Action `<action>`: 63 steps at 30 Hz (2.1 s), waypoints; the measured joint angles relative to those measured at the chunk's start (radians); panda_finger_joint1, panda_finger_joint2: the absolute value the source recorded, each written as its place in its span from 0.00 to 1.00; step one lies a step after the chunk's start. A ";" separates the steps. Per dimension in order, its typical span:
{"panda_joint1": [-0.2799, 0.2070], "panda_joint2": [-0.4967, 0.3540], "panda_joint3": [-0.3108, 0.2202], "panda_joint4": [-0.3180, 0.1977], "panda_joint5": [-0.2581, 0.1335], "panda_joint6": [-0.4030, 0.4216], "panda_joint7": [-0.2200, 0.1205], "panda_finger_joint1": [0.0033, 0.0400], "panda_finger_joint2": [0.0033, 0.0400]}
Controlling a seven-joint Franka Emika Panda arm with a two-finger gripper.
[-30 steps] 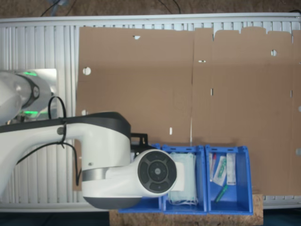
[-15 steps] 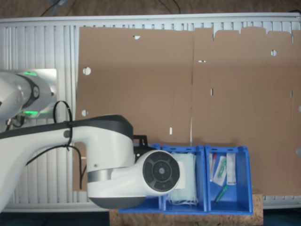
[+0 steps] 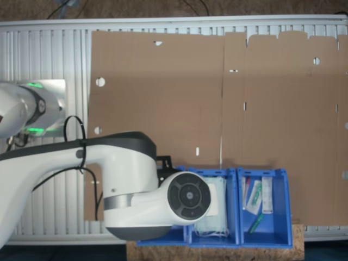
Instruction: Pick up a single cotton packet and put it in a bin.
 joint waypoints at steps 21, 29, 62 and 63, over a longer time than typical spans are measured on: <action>0.001 0.000 -0.018 0.006 -0.006 0.034 -0.113 0.06 0.06; 0.001 0.000 -0.019 0.007 -0.007 0.037 -0.135 0.06 0.06; 0.001 0.000 -0.020 0.007 -0.009 0.039 -0.177 1.00 1.00; 0.001 0.000 -0.020 0.007 -0.009 0.039 -0.177 1.00 1.00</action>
